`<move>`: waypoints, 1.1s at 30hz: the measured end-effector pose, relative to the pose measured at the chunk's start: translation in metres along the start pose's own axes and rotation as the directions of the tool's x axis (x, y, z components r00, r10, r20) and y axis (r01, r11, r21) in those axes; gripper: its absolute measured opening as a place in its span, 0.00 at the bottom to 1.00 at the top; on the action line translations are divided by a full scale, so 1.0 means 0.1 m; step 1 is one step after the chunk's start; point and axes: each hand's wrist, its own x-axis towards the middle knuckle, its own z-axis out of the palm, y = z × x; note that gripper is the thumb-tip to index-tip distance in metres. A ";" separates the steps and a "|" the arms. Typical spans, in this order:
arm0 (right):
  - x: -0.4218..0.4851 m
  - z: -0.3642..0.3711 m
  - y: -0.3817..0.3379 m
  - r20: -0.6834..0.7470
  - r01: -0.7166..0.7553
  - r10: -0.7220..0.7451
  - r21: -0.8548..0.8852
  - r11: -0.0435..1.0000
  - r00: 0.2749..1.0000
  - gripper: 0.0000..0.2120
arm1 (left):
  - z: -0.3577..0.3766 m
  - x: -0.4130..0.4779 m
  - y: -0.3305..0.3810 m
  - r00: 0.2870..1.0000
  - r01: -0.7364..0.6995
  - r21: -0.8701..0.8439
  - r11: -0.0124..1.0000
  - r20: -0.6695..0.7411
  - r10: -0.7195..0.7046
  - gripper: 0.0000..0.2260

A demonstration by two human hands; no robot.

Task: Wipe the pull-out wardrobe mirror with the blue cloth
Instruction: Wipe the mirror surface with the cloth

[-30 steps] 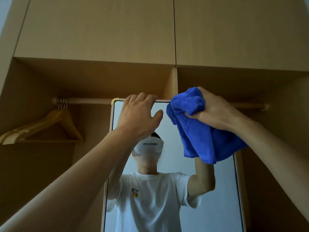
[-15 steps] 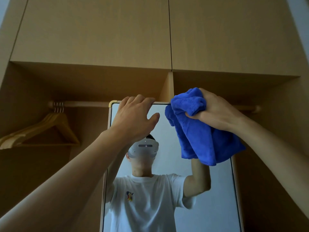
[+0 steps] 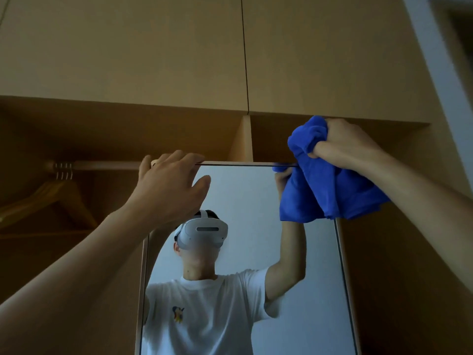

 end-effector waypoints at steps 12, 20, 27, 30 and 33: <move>-0.04 0.25 -0.36 0.067 0.057 -0.057 0.000 0.998 0.996 0.09 | -0.01 -0.04 -0.03 1.000 -0.002 -0.150 0.989 -0.001 0.001 0.29; -0.11 0.67 -1.06 0.016 0.241 -0.241 0.019 0.970 0.970 0.06 | 0.02 -0.06 -0.04 1.000 0.001 -0.152 0.988 -0.027 -0.005 0.27; -0.10 0.64 -0.82 -0.028 0.204 -0.203 0.048 0.978 0.979 0.08 | 0.03 -0.08 -0.07 0.999 -0.014 -0.145 0.989 -0.037 0.009 0.25; -0.07 0.53 -0.56 -0.039 0.142 -0.141 0.025 0.989 0.989 0.08 | 0.03 -0.08 -0.08 0.999 -0.016 -0.146 0.989 -0.041 0.011 0.26; -0.06 0.40 -0.27 -0.049 0.074 -0.074 0.004 0.997 0.996 0.04 | 0.07 -0.09 -0.09 0.996 0.004 -0.191 0.982 -0.086 -0.021 0.23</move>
